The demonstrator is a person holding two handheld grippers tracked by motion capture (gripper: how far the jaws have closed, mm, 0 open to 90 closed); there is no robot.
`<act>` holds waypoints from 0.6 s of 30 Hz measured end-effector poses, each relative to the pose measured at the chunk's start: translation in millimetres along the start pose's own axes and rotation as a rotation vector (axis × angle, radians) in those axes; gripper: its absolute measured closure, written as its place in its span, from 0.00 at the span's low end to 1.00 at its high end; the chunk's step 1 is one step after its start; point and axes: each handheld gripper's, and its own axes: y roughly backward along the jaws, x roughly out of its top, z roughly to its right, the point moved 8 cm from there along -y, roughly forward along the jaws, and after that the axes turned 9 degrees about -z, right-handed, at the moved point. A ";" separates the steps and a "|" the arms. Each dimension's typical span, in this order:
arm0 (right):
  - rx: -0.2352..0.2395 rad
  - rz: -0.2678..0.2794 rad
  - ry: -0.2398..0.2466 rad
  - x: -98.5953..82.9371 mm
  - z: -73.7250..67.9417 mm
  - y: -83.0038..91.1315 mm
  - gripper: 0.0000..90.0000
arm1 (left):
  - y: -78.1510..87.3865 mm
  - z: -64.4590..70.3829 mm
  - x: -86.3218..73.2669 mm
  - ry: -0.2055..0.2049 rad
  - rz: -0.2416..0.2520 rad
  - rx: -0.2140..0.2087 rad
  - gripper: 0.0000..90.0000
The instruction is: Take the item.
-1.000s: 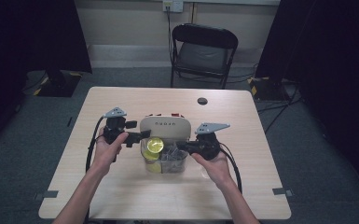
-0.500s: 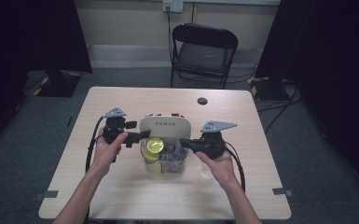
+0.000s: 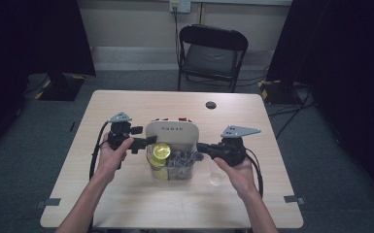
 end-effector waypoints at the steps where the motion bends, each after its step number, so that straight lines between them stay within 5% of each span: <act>1: -0.010 0.002 -0.001 -1.8 2.0 4.0 1.00 | -0.3 -0.1 -0.1 -0.001 -0.001 0.001 0.21; 18: -0.068 0.005 -0.031 -21.1 15.2 32.5 1.00 | -1.0 2.0 0.5 -0.002 -0.004 -0.009 0.21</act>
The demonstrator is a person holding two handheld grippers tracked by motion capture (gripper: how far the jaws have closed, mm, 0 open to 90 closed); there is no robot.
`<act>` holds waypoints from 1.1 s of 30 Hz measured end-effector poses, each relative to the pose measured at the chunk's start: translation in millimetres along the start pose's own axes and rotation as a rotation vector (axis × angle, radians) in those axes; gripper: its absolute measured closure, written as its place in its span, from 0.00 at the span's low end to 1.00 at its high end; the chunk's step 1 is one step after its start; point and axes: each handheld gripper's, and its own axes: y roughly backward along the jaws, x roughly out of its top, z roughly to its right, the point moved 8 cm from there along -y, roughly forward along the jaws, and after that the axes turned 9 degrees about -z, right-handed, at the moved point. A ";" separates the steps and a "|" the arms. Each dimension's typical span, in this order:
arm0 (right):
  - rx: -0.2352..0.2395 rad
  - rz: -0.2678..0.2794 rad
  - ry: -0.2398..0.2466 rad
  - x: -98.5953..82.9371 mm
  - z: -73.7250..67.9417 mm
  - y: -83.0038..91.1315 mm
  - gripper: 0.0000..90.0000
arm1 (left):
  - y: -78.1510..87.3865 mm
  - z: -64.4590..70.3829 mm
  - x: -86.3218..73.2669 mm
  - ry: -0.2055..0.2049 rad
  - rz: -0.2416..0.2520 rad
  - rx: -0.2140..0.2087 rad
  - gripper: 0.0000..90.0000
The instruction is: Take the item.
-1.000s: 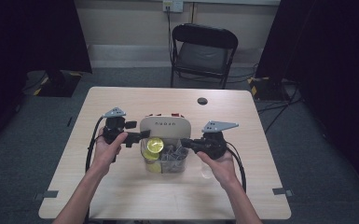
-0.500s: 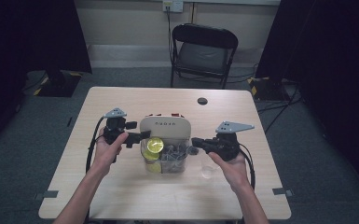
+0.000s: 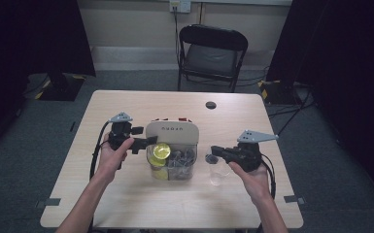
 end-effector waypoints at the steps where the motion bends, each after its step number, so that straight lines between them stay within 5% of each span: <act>1: -0.007 -0.002 -0.004 -2.5 2.3 2.3 1.00 | 0.4 -0.3 0.3 -0.001 0.001 0.001 0.21; 16: -0.026 0.001 -0.040 -22.3 15.1 14.3 1.00 | 0.2 -3.1 -0.5 0.012 -0.002 0.007 0.21; 33: -0.034 -0.034 -0.060 -39.1 21.6 8.3 1.00 | -0.5 -5.4 -1.5 0.017 -0.005 0.005 0.20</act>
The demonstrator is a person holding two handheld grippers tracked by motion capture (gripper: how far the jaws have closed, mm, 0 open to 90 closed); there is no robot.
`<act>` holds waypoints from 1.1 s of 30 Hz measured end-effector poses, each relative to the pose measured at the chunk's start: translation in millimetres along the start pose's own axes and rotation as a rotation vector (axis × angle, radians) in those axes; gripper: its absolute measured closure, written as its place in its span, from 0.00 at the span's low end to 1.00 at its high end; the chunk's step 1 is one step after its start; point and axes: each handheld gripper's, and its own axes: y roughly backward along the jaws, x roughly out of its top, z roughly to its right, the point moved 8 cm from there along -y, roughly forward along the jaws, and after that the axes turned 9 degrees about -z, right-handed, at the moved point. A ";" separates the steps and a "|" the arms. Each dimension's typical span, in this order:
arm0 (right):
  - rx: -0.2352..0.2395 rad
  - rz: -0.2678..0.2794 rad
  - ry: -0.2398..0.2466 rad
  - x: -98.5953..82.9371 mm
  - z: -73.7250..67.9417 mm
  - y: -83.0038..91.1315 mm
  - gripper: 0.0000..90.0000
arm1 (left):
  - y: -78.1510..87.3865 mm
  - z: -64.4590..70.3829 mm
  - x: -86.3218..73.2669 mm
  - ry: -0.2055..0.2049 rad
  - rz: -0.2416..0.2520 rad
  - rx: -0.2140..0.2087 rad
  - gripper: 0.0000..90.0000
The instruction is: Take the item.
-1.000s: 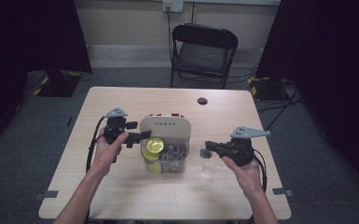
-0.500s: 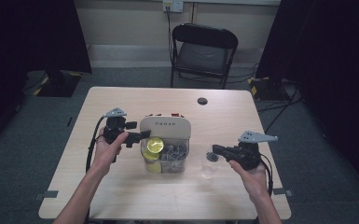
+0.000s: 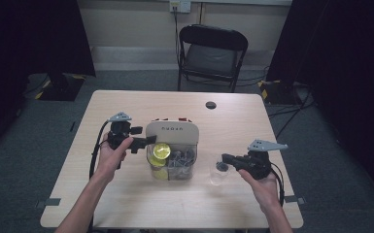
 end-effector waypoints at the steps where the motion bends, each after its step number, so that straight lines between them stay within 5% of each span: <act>1: -0.005 -0.002 0.002 -0.6 0.7 -1.1 1.00 | 0.1 -0.2 -0.1 0.000 -0.002 0.003 0.21; 33: -0.001 -0.076 0.011 -14.2 3.4 -19.2 1.00 | -1.7 1.9 0.0 -0.012 -0.008 -0.002 0.21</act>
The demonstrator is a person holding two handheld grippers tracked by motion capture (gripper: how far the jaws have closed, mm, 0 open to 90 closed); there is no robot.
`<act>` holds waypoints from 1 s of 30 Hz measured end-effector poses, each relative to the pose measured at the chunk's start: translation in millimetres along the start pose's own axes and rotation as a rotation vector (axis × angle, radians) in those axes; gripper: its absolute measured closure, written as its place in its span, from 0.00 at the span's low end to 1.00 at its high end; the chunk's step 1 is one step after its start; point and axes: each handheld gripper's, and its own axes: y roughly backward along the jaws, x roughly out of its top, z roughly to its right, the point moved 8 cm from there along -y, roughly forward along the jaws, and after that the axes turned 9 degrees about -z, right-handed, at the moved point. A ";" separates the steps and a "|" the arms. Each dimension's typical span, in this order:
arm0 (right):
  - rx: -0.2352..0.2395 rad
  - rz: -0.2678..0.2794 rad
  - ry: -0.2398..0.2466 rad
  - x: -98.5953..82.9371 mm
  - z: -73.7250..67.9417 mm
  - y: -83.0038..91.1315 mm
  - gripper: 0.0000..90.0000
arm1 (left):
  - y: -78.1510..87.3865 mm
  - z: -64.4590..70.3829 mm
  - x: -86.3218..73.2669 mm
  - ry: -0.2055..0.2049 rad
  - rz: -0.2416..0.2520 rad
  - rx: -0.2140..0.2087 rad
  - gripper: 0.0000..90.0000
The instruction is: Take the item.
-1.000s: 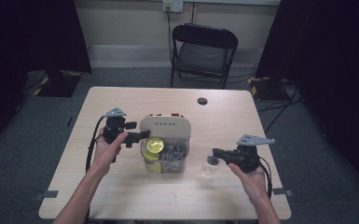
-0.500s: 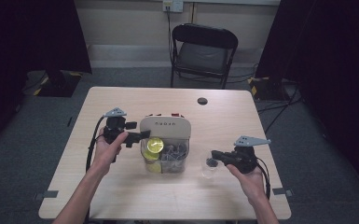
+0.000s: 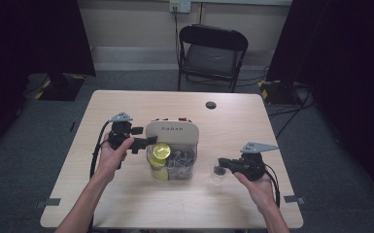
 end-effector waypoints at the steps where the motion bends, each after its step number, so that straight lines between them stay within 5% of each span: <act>1: 0.000 0.001 -0.001 -0.1 0.3 0.1 1.00 | 0.0 -0.3 -0.2 -0.002 -0.002 0.000 0.21; 30: -0.018 0.042 -0.015 4.3 1.9 11.2 0.84 | -0.8 -0.7 -1.6 0.000 -0.012 0.003 0.21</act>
